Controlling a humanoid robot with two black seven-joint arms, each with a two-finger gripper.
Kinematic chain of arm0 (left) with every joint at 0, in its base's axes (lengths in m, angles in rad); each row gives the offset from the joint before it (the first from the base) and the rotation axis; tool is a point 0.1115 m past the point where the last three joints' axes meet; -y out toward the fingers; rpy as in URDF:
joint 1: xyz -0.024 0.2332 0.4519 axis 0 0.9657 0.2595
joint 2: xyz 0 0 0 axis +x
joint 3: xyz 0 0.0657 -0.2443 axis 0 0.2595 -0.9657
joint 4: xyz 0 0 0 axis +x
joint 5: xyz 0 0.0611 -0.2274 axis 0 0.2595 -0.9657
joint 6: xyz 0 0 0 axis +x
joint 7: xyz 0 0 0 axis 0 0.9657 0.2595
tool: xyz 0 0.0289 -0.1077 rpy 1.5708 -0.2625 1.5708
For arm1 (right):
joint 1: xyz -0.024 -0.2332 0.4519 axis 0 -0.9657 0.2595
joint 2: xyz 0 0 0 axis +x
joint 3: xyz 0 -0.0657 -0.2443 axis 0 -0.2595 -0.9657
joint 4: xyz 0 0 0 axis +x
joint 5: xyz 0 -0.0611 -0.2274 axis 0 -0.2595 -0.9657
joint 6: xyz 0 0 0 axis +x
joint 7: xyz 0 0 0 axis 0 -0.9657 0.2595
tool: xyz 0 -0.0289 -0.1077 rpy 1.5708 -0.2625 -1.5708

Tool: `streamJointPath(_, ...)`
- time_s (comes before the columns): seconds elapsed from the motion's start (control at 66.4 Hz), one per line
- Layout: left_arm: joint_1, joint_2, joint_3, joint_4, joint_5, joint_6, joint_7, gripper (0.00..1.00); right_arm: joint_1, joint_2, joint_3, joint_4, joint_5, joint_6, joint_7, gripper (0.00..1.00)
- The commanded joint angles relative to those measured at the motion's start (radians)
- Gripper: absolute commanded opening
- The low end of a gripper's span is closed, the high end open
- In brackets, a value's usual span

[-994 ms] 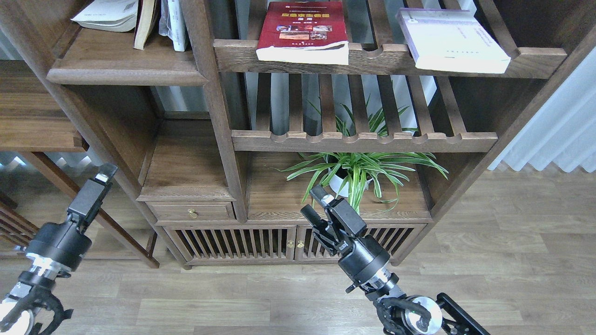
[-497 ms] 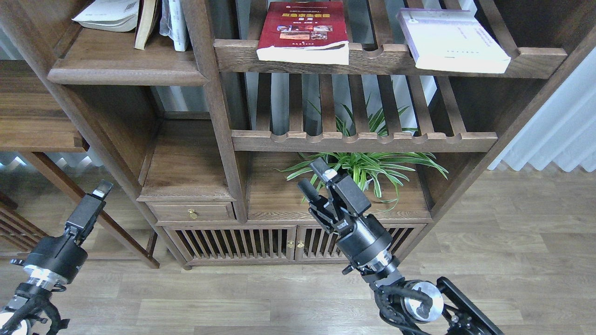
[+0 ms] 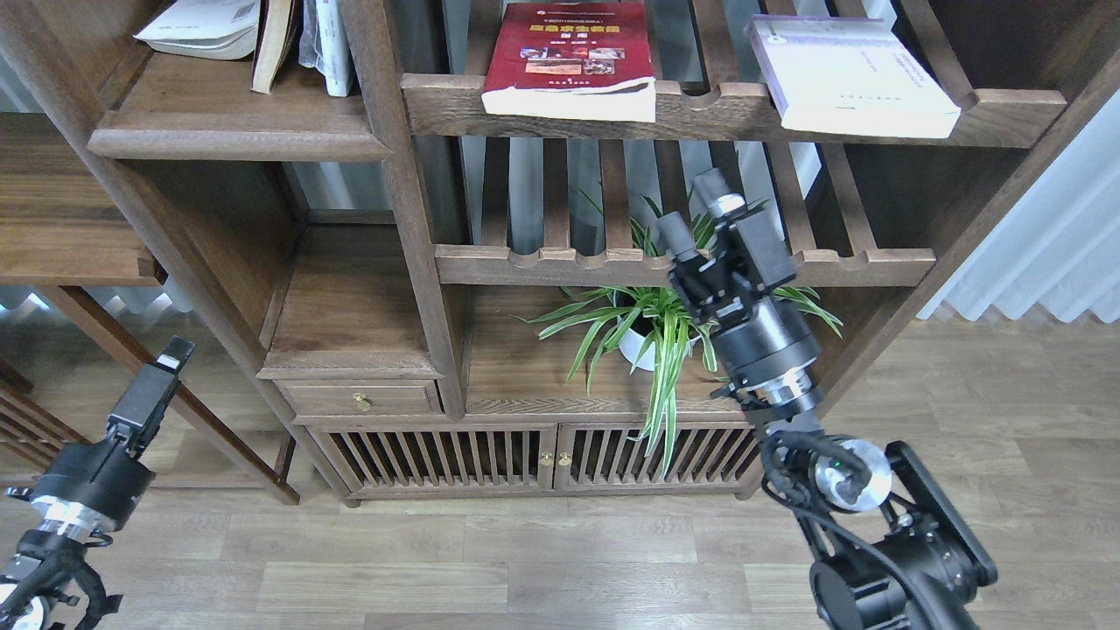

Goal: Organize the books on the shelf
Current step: 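Reach the right gripper up to the white book on the top shelf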

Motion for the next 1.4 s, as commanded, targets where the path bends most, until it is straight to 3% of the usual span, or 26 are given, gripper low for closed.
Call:
streamJointPath(0.0,-0.011,0.001,-0.007,0.004,0.0,0.0,0.0,0.99,0.009,0.0,0.035,-0.004,0.002,0.001,0.0,0.98)
streamJointPath(0.286,-0.029,0.001,-0.013,0.018,-0.003,0.0,0.002,0.99,0.009,-0.124,0.064,-0.022,0.012,-0.021,-0.002,0.98)
streamJointPath(0.512,-0.046,0.001,-0.013,0.021,-0.002,0.0,0.002,0.99,0.025,-0.215,0.084,-0.022,0.071,-0.124,-0.002,0.97)
streamJointPath(1.385,-0.078,0.002,-0.038,0.031,-0.002,0.0,0.009,0.99,0.142,-0.262,0.104,-0.045,0.078,-0.277,-0.008,0.97)
